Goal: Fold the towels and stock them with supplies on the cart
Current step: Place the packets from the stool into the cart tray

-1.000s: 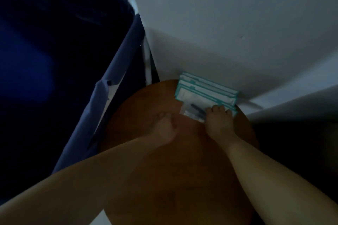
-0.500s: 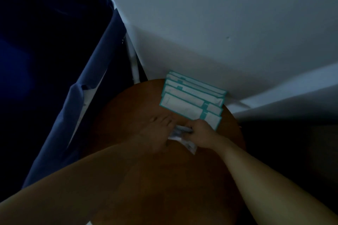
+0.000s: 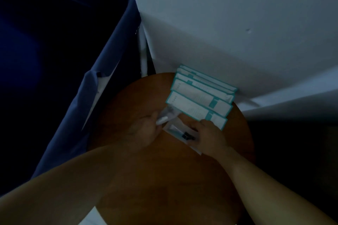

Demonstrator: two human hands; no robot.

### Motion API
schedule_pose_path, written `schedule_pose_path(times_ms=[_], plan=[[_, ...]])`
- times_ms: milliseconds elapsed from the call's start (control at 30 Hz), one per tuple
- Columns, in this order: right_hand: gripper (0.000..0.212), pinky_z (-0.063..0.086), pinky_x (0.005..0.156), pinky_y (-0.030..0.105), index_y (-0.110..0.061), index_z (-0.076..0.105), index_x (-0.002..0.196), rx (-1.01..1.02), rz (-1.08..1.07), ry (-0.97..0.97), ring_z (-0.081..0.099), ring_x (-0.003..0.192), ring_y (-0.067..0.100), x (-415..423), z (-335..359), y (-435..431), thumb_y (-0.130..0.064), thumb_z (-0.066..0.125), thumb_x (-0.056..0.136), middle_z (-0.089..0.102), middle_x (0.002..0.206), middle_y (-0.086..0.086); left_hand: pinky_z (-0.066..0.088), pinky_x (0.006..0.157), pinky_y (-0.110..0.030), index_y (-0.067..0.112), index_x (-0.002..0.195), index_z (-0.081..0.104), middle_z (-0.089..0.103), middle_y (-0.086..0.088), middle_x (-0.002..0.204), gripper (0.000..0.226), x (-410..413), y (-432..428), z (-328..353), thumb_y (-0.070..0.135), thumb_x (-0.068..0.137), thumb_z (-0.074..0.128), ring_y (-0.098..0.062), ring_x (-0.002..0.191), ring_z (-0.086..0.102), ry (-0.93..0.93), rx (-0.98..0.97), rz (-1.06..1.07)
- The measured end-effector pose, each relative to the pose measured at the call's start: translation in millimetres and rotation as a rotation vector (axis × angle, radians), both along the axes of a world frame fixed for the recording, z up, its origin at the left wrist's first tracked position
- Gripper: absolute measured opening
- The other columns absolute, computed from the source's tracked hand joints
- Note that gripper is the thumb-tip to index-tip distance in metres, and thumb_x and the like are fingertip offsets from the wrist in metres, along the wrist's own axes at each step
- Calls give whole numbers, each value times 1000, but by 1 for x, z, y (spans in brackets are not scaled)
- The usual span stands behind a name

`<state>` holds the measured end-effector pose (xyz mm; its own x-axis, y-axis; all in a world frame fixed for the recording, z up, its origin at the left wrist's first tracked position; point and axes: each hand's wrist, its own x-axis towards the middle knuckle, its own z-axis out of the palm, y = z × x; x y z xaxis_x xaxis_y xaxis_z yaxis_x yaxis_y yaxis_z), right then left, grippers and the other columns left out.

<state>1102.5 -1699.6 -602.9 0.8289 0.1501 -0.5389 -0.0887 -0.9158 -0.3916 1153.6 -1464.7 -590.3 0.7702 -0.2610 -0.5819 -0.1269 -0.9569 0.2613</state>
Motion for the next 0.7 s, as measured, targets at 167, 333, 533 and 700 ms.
schedule_pose_path(times_ms=[167, 333, 533, 700], plan=[[44, 42, 88, 33, -16, 61, 120, -211, 60, -123, 58, 110, 26, -18, -20, 24, -45, 66, 87, 63, 119, 7, 47, 77, -31, 18, 125, 60, 72, -10, 105, 35, -11, 13, 17, 29, 92, 61, -31, 93, 68, -206, -147, 56], [46, 39, 91, 26, -13, 65, 125, 179, -267, -144, 57, 119, 23, -23, 17, 24, -32, 77, 85, 66, 125, 6, 44, 86, -32, 12, 129, 57, 66, -14, 116, 35, -14, 13, 49, 29, 98, 55, -33, 106, 62, -169, -258, 111], [27, 39, 71, 26, -27, 61, 92, 186, -420, -125, 63, 97, 21, -43, 112, 27, -48, 47, 101, 68, 100, -1, 41, 51, -11, 17, 111, 62, 64, 1, 88, 22, -5, 8, 138, 35, 100, 54, -12, 74, 61, -6, -568, 359], [13, 54, 79, 42, -25, 62, 93, 275, -585, -307, 64, 91, 25, -70, 224, 38, -35, 56, 98, 66, 96, 2, 45, 47, -27, 11, 113, 53, 66, -6, 71, 18, -23, 6, 240, 24, 101, 53, -13, 51, 60, 156, -951, 447]])
